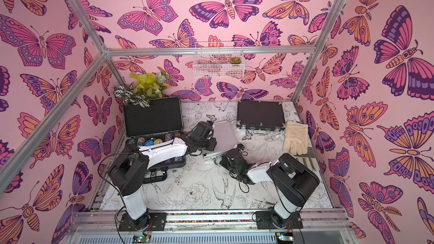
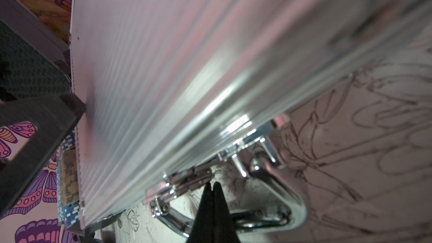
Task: Close the poker set cases
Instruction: Fasten the fastener on the poker set case.
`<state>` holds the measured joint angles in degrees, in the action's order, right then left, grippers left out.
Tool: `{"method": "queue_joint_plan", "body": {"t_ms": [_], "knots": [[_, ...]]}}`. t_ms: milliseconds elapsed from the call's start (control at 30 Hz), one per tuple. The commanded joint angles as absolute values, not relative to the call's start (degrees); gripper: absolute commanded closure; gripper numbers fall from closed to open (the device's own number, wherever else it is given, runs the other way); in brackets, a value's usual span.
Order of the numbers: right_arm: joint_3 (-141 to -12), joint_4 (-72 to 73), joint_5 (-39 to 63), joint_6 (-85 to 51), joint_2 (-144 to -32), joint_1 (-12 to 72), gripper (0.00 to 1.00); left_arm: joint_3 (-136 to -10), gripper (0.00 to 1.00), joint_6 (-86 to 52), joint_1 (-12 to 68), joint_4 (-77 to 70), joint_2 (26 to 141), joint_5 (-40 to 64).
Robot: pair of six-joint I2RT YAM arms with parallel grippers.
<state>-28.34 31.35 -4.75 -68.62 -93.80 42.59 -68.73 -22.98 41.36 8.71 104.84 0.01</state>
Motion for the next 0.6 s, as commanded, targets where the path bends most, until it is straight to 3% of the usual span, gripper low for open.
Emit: {"method": "queue_joint_plan", "body": {"t_ms": [0,367,567], "knots": [[-27.73,31.1,-7.0,-67.43,-97.33,42.56,0.99,-65.83,0.59,-23.36,41.83,16.42,106.26,2.97],[-28.81,31.58,-4.3,-63.29,-95.95,42.5,0.98,-65.31,0.57,-24.39,41.84,15.72,105.31,3.79],[-30.17,21.02,-4.54,-56.54,-83.99,42.38,0.94,-64.52,0.48,-24.79,41.57,15.82,101.94,2.64]]}}
